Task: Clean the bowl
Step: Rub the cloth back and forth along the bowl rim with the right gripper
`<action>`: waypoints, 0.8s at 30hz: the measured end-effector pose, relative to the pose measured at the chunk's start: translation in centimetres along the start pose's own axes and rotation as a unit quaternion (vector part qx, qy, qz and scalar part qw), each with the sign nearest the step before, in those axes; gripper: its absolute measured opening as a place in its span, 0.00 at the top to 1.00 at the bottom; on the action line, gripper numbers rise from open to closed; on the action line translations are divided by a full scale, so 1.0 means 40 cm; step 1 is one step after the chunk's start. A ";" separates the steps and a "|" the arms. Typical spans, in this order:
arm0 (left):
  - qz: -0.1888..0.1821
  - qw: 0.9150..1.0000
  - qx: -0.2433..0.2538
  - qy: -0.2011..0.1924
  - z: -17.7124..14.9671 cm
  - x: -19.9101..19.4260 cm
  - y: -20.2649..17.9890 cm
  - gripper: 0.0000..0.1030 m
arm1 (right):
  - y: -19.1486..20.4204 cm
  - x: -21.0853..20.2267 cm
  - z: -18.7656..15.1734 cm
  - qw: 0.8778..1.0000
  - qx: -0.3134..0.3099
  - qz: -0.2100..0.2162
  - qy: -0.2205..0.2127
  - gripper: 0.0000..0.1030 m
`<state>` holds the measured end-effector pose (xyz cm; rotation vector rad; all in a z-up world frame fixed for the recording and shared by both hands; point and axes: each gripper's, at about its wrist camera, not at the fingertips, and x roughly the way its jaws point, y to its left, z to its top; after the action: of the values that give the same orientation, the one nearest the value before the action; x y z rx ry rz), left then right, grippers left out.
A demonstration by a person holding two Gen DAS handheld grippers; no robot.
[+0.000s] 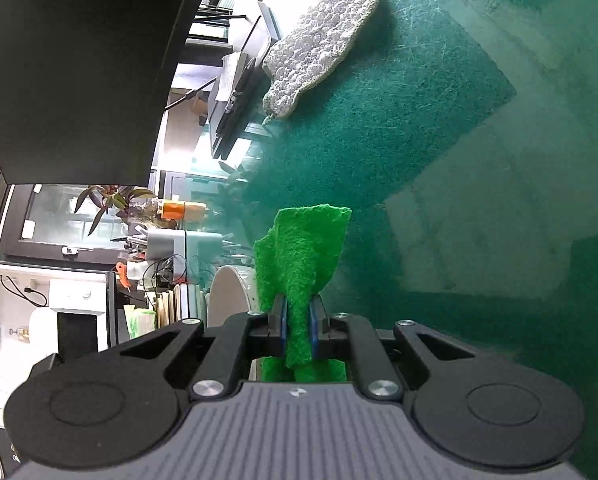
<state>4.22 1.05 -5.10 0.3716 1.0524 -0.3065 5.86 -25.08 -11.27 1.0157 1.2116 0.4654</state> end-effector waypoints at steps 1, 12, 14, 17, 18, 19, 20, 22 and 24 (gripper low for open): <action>0.004 1.000 0.005 -0.001 -0.002 0.002 0.000 0.75 | 0.000 -0.002 0.000 1.000 0.000 0.000 0.000 0.89; -0.033 0.987 0.151 -0.049 0.020 0.032 0.008 0.71 | -0.004 -0.010 -0.009 1.000 0.005 -0.004 0.001 0.89; -0.038 0.985 0.163 -0.051 0.023 0.037 0.009 0.70 | -0.002 -0.005 -0.002 1.000 0.005 -0.007 -0.001 0.89; -0.039 0.984 0.165 -0.053 0.021 0.037 0.007 0.70 | 0.012 0.023 0.038 1.000 -0.005 -0.011 -0.008 0.89; -0.038 0.984 0.164 -0.053 0.021 0.037 0.006 0.70 | 0.020 0.036 0.053 1.000 -0.008 -0.007 -0.009 0.89; -0.038 0.985 0.163 -0.053 0.020 0.037 0.006 0.70 | 0.028 0.048 0.067 1.000 -0.011 -0.003 -0.010 0.89; -0.037 0.985 0.162 -0.053 0.020 0.037 0.006 0.70 | 0.040 0.061 0.078 1.000 -0.017 0.000 -0.010 0.89; -0.036 0.985 0.161 -0.052 0.020 0.036 0.006 0.70 | 0.061 0.082 0.095 1.000 -0.029 0.004 -0.008 0.89; -0.036 0.985 0.161 -0.051 0.020 0.035 0.006 0.70 | 0.070 0.087 0.094 0.999 -0.035 0.002 -0.008 0.89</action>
<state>5.60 0.82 -5.93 0.6022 0.9169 -0.5585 11.04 -22.46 -10.80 0.9613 1.1712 0.4986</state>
